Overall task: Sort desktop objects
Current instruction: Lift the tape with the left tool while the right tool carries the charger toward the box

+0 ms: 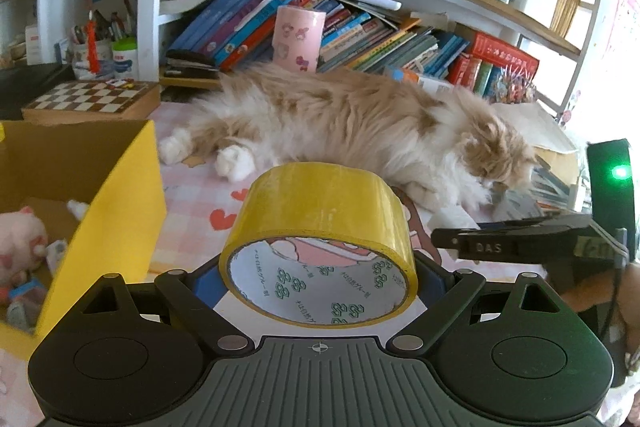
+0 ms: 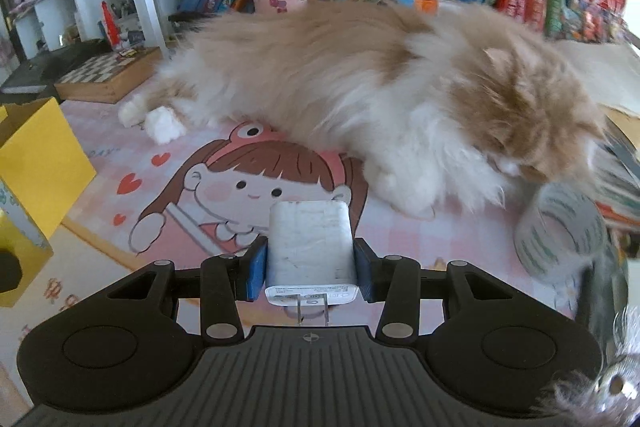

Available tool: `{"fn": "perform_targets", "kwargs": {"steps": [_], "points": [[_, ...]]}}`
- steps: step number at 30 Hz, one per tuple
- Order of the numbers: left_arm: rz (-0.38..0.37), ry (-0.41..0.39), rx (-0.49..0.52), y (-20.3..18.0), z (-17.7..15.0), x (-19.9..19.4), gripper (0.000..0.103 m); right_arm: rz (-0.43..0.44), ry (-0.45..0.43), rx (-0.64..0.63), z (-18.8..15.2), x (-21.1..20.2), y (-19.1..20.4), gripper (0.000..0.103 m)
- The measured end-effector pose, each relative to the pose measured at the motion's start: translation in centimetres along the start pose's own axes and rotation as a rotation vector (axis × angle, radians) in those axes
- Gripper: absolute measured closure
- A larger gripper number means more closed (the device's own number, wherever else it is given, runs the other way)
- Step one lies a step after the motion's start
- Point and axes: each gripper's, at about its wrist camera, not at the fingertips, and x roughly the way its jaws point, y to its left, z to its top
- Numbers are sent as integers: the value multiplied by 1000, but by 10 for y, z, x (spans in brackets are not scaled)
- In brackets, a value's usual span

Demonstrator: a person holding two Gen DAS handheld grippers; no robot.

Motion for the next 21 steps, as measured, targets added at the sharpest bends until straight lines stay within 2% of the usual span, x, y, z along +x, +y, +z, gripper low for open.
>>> {"fn": "perform_targets", "kwargs": {"steps": [7, 21], "points": [[-36, 3, -27, 9, -7, -26, 10, 10, -33, 38, -19, -42, 22, 62], [-130, 20, 32, 23, -22, -56, 10, -47, -61, 113, -53, -96, 61, 62]]}}
